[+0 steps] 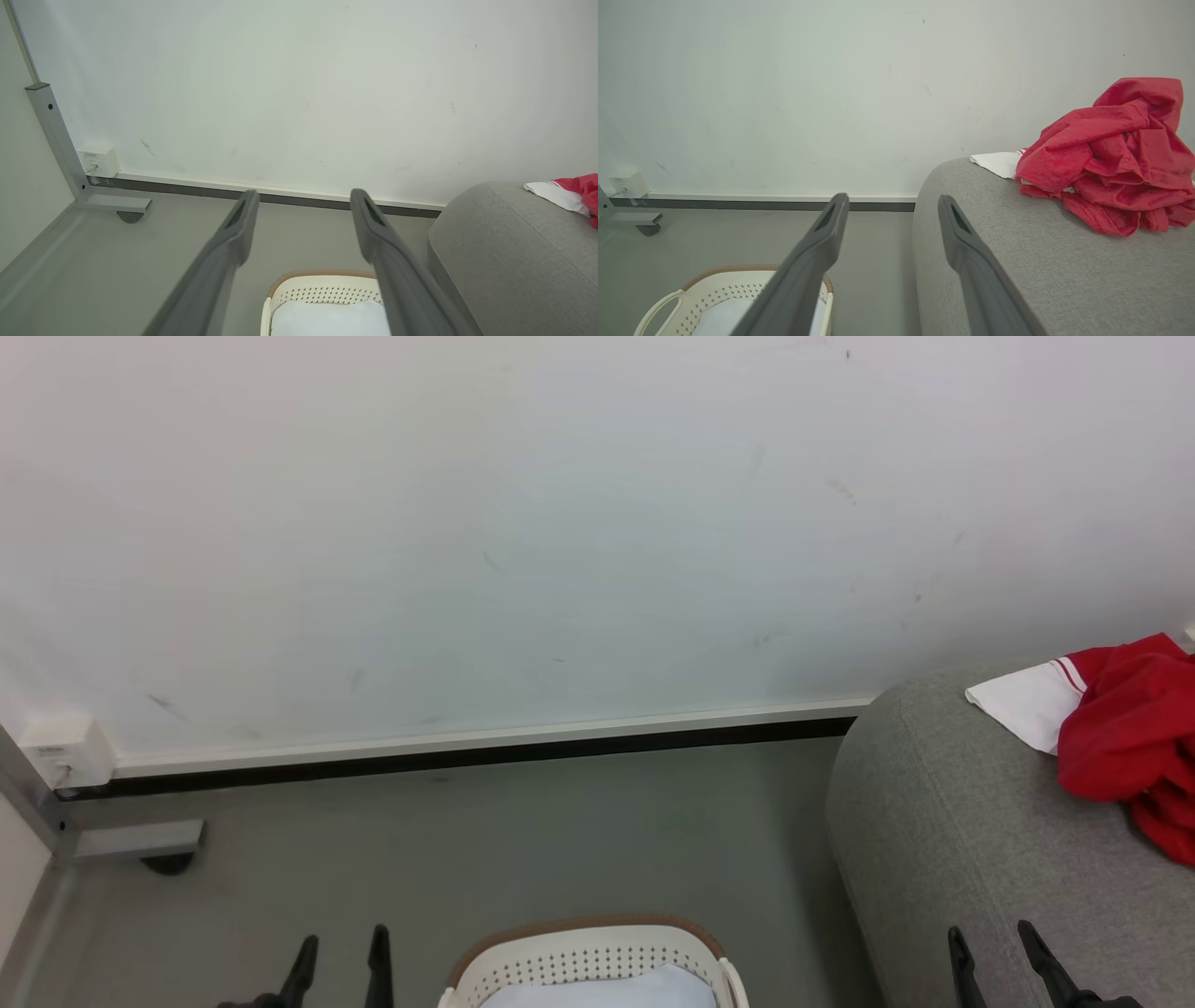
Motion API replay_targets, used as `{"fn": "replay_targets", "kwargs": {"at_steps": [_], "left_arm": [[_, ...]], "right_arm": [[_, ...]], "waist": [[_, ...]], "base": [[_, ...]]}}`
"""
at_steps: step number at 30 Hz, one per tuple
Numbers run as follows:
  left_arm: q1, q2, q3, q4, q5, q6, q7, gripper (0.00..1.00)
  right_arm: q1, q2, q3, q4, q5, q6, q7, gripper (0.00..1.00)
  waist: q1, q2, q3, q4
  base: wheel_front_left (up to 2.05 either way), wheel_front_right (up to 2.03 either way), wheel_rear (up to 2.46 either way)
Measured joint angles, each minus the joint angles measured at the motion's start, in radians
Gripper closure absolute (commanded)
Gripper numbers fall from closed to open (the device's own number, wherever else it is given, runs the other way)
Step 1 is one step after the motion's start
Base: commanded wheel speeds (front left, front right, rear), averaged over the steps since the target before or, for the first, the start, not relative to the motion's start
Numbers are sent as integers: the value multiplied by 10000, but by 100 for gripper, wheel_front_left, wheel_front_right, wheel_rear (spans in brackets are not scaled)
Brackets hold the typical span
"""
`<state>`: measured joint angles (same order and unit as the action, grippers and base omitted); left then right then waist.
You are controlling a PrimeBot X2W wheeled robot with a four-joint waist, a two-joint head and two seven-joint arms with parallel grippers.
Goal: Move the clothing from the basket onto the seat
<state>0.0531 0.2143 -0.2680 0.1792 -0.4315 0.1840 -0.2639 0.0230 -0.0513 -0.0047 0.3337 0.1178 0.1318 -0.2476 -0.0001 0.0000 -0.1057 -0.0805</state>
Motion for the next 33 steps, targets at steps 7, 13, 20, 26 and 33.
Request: {"fn": "replay_targets", "kwargs": {"at_steps": [7,13,20,26,33], "left_arm": [[75,-268,318,50,395,-238,0,0],[76,-449,531,146,621,-428,0,0],[76,-602,775,265,907,-562,0,0],[78,-713,976,314,1035,-635,0,0],[248,-842,978,721,874,-731,104,100]], "right_arm": [[-12,6,69,228,29,2,-48,0],[-51,6,71,362,56,0,-86,0],[-152,8,163,508,94,0,-90,0],[-163,8,253,556,128,0,-102,0],[58,73,259,905,316,2,56,100]], "waist": [[1,0,50,57],[1,0,76,126],[1,0,89,188],[1,0,114,222],[1,0,143,246]], "base": [[0,0,0],[0,0,0],[0,0,0],[0,0,0],[0,0,0]]}}
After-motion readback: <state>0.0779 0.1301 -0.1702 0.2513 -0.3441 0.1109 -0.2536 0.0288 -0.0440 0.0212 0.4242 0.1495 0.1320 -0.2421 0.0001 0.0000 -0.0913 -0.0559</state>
